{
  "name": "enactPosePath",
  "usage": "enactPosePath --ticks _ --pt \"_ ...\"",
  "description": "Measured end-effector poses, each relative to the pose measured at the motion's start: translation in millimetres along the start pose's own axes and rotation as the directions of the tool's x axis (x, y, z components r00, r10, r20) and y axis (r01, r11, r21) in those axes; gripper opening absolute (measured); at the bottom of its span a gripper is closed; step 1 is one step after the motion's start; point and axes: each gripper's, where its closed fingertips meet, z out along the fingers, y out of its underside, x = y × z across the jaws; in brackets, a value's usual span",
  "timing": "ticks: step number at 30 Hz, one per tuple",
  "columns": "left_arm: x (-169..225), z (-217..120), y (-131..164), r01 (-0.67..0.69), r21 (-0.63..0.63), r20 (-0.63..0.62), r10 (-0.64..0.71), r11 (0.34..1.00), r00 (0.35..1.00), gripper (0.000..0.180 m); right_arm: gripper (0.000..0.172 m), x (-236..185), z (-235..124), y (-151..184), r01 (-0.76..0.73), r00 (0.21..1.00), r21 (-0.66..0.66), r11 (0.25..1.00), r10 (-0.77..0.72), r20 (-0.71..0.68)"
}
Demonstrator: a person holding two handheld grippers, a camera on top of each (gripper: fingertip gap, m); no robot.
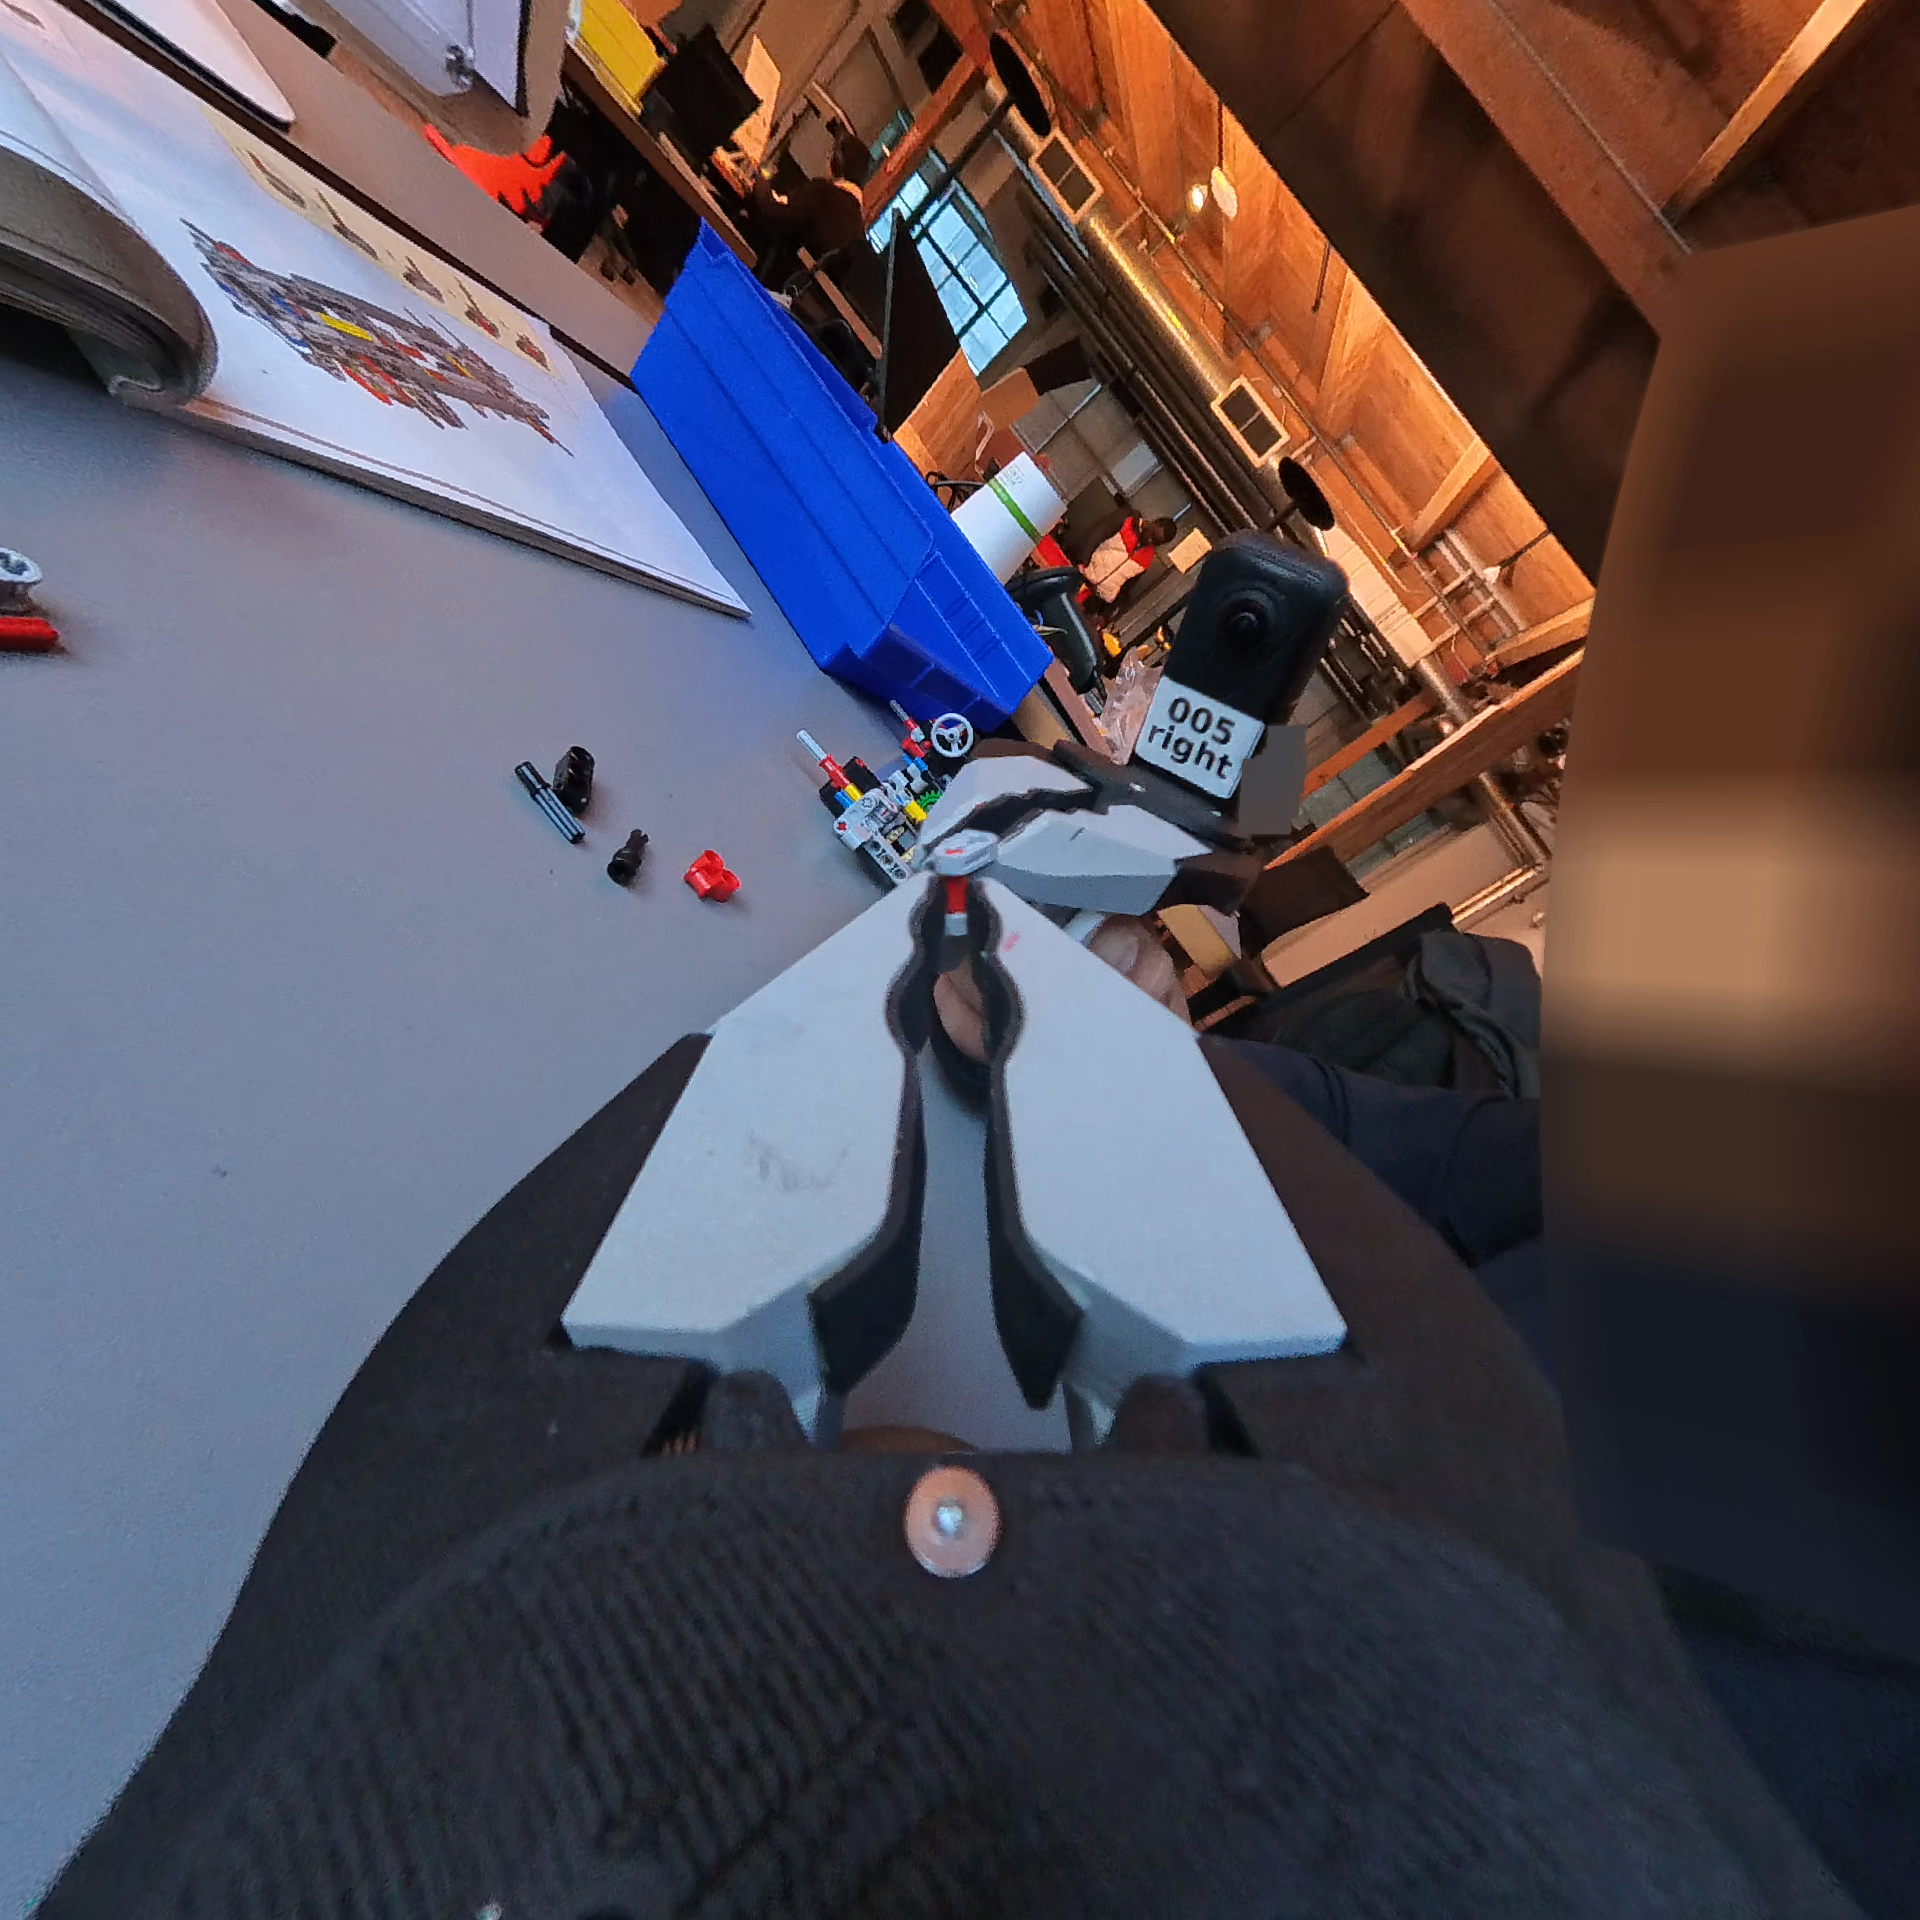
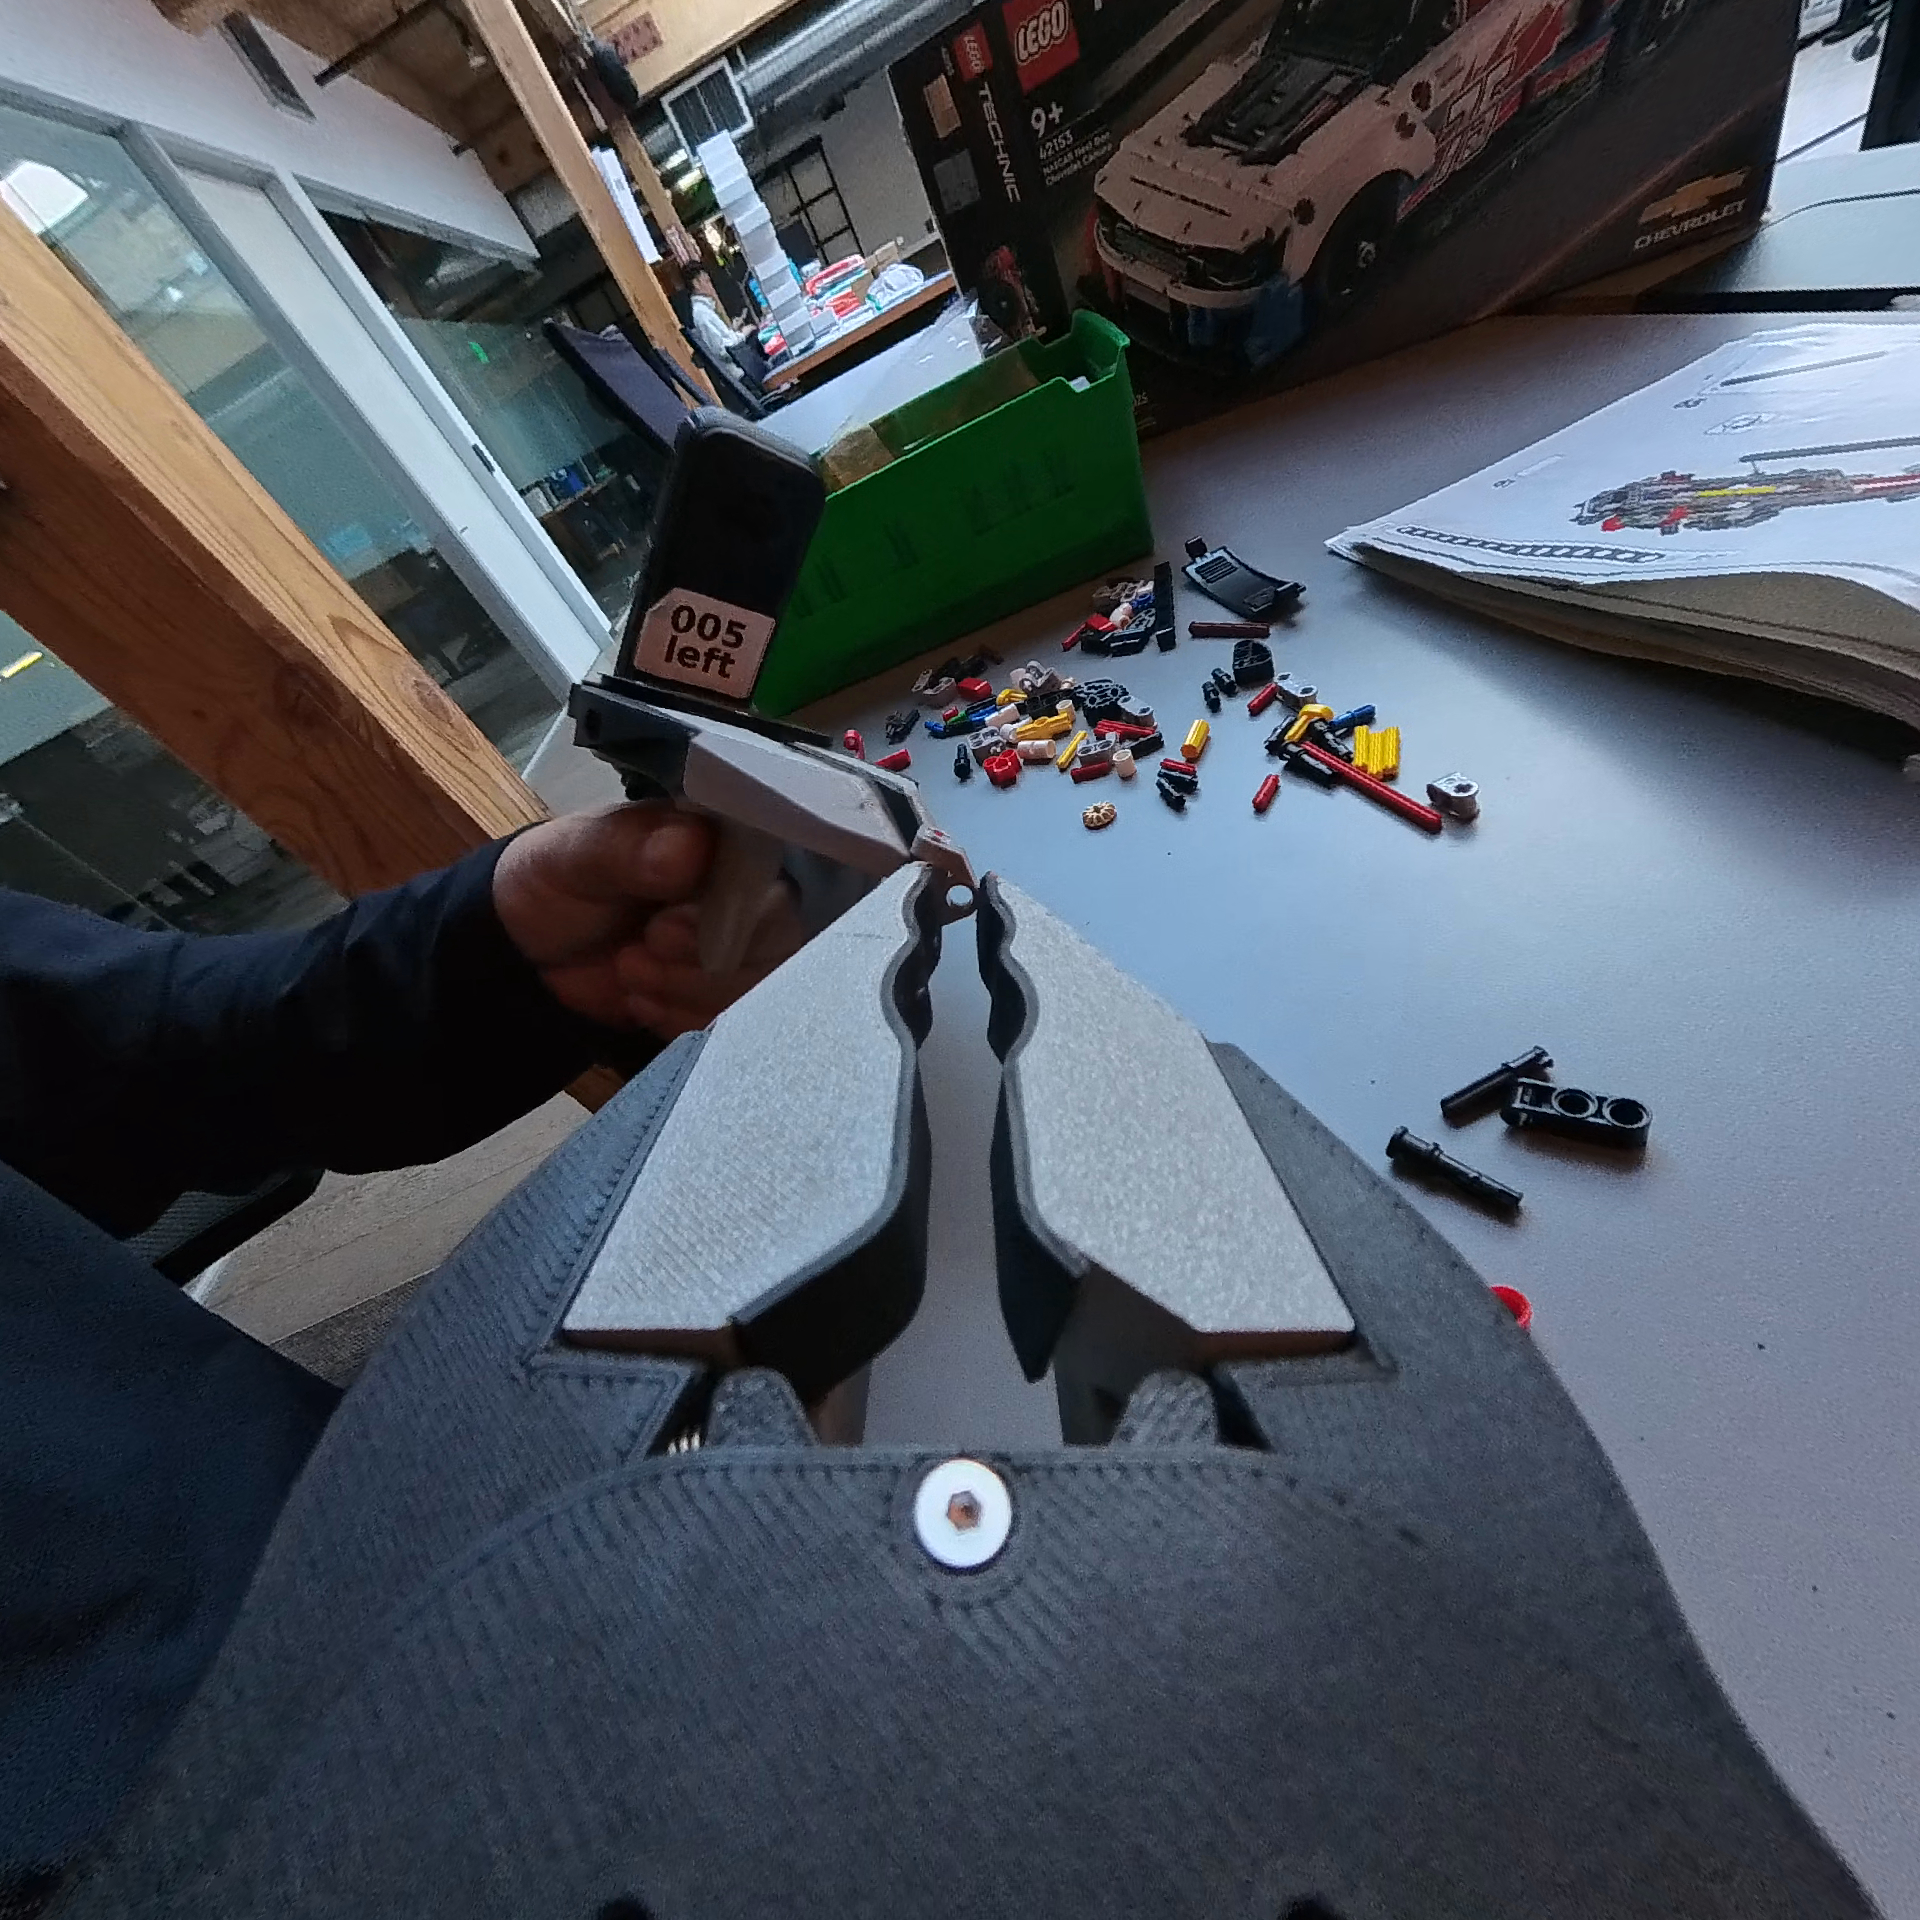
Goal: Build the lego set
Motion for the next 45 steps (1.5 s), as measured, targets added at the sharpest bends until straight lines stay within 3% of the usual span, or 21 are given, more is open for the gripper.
enactPosePath --ticks 9,13,19,33,45 --pt "-2 2 -3 0.009 0.070 0.015 -0.010 0.998 1.000 0.001 0.003 1 0 0 -0.006 1.000 0.004 1.000 0.006 -0.011" --pt "-7 4 3 -0.124 -0.011 0.117 0.124 0.992 0.985 0.001 0.004 7 -1 4 -0.042 0.999 -0.007 0.999 0.042 -0.035" --pt "-6 3 7 -0.110 -0.095 0.071 0.117 0.989 0.991 0.002 0.004 6 -1 4 -0.021 0.998 -0.007 1.000 0.021 -0.062" --pt "-19 4 12 -0.097 -0.134 0.059 0.106 0.986 0.993 0.002 0.004 16 3 11 -0.100 0.991 -0.021 0.995 0.098 -0.087" --pt "-25 6 8 -0.303 -0.259 0.133 0.344 0.917 0.930 0.002 0.004 23 5 11 -0.152 0.985 -0.016 0.988 0.150 -0.086"
